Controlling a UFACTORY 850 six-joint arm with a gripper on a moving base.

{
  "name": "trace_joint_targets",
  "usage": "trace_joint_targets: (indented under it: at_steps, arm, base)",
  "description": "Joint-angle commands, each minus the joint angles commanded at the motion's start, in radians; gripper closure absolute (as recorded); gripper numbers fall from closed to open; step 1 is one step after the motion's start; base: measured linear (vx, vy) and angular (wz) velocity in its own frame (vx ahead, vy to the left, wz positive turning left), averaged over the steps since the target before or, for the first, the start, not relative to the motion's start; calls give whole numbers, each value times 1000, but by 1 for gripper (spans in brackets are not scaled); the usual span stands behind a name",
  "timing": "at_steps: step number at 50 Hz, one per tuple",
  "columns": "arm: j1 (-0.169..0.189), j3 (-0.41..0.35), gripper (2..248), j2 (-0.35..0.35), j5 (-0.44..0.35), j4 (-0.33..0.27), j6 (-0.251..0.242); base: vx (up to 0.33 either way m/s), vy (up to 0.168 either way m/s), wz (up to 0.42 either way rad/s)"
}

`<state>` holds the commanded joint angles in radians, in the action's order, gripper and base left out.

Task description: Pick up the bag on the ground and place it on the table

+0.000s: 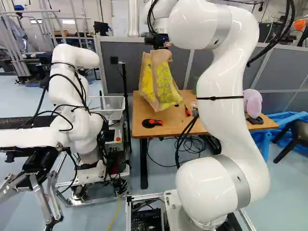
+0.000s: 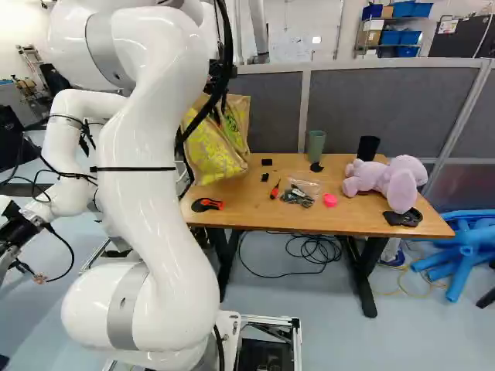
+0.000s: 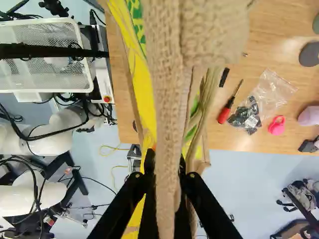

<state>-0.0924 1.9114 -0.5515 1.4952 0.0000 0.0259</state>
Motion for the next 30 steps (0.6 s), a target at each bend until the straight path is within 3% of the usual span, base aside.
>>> trace_joint_targets:
  at_steps: [30]
  arm:
    - [0, 167, 224, -181, 0, 0, 0]
  base:
    - [0, 0, 0]
